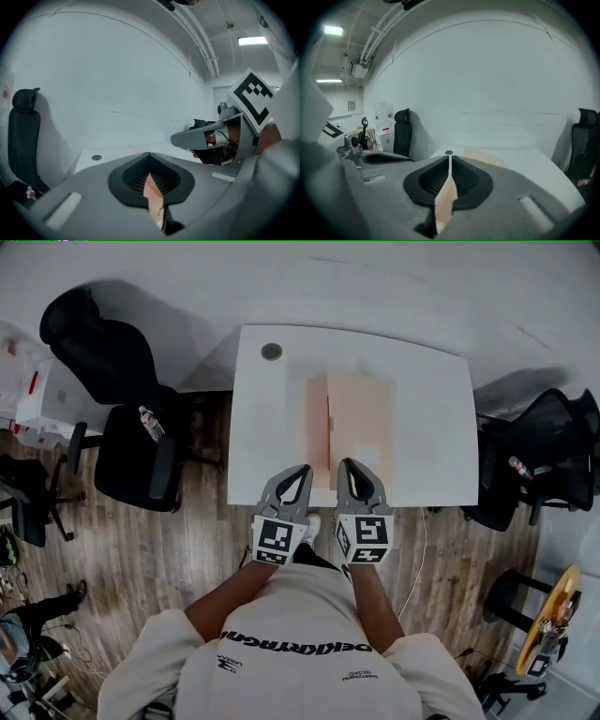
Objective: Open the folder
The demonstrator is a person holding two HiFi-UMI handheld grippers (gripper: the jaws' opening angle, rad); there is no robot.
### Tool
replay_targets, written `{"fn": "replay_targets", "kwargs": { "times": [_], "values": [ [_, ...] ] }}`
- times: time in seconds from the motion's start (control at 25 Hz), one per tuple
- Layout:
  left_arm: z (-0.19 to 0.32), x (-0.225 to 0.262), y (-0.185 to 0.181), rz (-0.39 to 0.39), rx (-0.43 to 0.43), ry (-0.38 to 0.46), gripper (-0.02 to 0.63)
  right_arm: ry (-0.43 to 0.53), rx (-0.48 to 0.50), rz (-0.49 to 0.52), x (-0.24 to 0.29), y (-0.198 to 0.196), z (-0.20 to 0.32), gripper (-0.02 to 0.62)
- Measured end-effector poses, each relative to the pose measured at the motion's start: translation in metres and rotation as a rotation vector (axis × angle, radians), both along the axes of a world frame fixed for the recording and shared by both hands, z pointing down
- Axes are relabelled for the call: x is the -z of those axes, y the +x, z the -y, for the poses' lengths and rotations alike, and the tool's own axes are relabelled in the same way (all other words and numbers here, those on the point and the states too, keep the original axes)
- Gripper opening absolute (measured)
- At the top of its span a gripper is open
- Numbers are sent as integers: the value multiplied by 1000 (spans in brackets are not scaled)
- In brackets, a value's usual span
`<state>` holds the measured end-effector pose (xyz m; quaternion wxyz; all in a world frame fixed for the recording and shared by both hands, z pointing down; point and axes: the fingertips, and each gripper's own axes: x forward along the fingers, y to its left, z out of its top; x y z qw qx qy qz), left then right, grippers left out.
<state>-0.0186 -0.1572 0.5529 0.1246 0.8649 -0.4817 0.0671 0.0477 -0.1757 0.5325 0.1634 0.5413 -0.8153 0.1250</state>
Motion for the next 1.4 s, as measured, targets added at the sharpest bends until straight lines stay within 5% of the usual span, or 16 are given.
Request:
{"fn": "replay_targets", "kwargs": {
  "times": [0.88,1.4],
  "values": [
    [1,-55,0,21,87,-119,-1,-261,56,-177,-78,-14,48,181],
    [-6,-83,3,48,74,-162,-2,-323,32,-398,-114,-16,57,192]
  ]
}}
